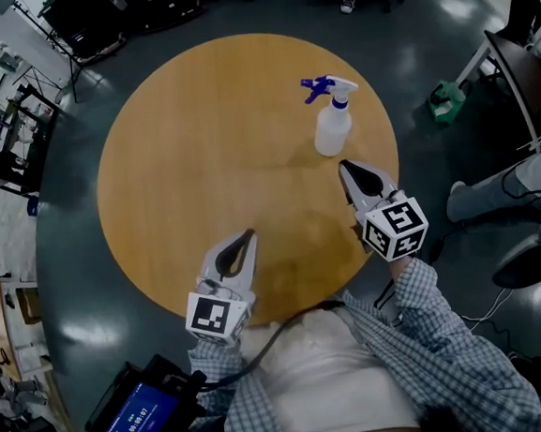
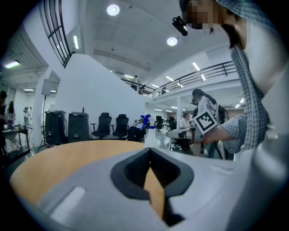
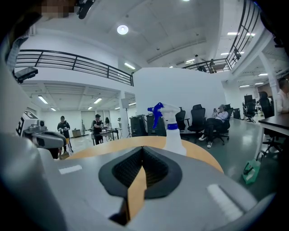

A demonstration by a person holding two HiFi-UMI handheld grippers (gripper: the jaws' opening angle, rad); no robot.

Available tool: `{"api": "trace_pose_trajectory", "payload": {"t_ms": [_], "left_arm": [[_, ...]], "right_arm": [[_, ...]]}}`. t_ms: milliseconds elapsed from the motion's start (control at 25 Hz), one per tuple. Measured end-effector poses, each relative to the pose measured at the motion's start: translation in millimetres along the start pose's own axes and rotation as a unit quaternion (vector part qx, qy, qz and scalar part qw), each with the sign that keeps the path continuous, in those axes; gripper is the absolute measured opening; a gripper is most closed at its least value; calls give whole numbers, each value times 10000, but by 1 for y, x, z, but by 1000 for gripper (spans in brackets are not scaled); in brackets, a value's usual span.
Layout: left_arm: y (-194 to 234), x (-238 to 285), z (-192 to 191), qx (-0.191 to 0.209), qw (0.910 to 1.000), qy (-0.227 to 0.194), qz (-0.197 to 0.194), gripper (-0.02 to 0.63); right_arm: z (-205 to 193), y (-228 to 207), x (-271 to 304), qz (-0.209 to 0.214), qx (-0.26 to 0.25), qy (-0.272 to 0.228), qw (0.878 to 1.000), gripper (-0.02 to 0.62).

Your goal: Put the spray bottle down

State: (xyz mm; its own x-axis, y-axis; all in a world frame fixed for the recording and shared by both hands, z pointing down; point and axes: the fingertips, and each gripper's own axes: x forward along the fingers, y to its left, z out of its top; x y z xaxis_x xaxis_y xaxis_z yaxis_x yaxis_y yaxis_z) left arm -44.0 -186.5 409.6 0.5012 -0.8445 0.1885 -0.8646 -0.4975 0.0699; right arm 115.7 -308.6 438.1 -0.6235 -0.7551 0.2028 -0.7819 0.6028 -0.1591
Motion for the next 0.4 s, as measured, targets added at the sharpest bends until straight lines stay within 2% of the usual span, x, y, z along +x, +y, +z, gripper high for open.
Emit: {"api": "trace_pose_trajectory", "payload": {"t_ms": [400], "left_arm": [[1,2,-2,-8,10000,-66,-25,0]], "right_arm": [[4,-1,2,17,-20,-8,10000,3]]}}
